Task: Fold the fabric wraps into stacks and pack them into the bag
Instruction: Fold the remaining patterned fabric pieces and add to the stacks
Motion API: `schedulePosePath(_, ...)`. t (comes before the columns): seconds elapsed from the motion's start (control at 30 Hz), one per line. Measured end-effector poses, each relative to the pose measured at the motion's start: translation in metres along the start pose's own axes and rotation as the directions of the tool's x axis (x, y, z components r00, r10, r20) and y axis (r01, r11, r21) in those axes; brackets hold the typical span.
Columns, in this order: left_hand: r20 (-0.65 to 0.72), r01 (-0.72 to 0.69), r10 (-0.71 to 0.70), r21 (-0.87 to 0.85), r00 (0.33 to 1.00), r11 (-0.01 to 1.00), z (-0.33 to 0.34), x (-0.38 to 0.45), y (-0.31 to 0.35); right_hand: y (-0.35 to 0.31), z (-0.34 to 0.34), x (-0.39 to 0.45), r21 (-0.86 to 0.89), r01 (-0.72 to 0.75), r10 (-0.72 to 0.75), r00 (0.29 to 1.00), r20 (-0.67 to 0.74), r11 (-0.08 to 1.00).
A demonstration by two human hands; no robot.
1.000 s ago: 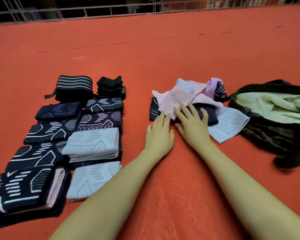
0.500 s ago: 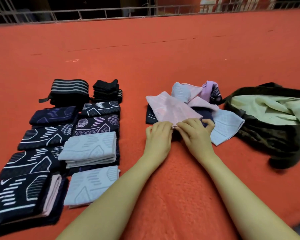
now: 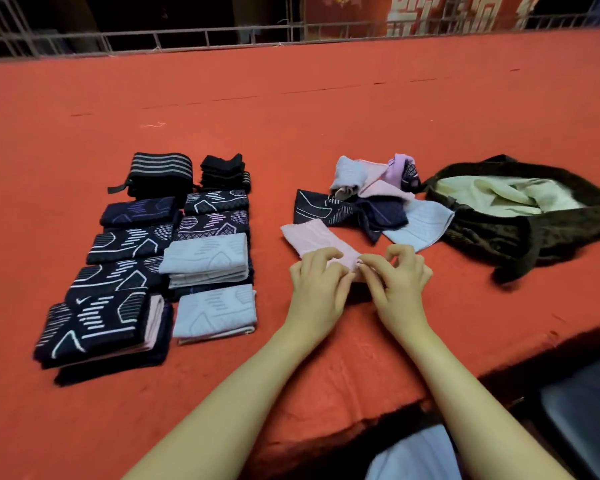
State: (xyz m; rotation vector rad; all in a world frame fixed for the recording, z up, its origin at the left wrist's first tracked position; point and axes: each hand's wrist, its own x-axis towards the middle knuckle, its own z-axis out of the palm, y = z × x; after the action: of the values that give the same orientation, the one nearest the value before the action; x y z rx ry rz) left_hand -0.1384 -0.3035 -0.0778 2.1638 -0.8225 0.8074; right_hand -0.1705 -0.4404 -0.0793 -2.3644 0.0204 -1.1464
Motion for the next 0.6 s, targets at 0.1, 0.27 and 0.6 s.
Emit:
schedulePosePath(0.1,0.132,0.029,-0.032,0.024,0.991,0.999,-0.003,-0.002,0.001,0.002,-0.012,-0.011,-0.002,-0.032,0.032,0.999,0.042,1.000)
schedulePosePath(0.27,0.435,0.069,-0.155,0.206,0.887,0.976,-0.014,-0.003,-0.034,0.001,-0.020,-0.019,-0.038,-0.031,0.034,0.998,0.059,0.999)
schedulePosePath(0.6,0.384,0.039,-0.077,0.105,0.920,0.994,-0.009,0.003,-0.044,0.002,-0.018,-0.021,-0.129,-0.017,0.013,0.999,-0.036,0.991)
